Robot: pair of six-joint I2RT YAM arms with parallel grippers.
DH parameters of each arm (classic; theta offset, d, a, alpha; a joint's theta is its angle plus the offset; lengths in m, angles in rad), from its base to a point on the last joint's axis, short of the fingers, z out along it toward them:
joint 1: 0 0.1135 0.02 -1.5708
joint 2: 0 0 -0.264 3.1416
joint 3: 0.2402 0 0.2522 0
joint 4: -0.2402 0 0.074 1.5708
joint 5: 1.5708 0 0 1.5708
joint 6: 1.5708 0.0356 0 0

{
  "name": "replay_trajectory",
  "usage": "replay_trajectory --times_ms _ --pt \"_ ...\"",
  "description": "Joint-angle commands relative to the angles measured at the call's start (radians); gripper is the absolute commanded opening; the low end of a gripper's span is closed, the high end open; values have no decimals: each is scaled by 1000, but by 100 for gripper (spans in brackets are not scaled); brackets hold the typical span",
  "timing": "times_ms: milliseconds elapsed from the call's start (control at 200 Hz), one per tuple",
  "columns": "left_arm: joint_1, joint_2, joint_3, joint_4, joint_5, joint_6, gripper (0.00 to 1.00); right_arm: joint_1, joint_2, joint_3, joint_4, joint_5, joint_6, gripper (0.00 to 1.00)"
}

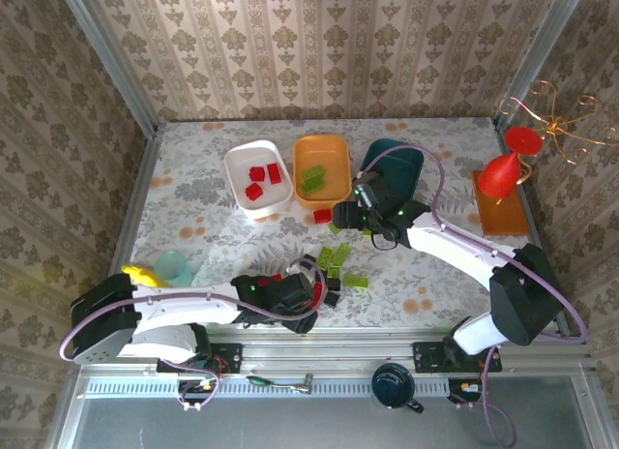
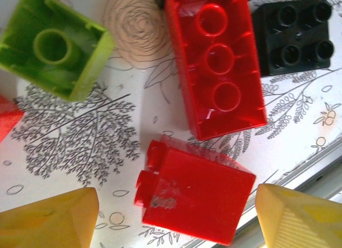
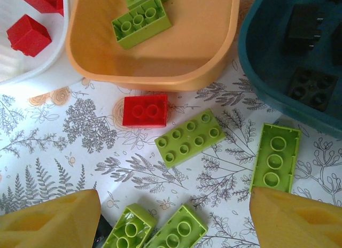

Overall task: Sort the legos into containers by color
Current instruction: Pick up the lego from the middle-left of the table.

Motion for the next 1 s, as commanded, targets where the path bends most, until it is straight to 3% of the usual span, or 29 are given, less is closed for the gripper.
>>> replay_trajectory --times_ms 0,285,490,775,995 --pt "-10 27 29 24 16 40 75 -10 -39 -15 3 40 10 76" --pt "-10 54 -18 122 39 32 60 -15 -35 -24 10 41 23 76" --pt "-10 46 -15 122 47 34 43 -15 -38 -28 7 46 28 76" --pt "-10 -5 -4 62 7 25 42 -18 -38 -45 10 47 36 76" --pt "25 -150 40 -34 -48 48 39 -20 -59 -70 17 50 45 76"
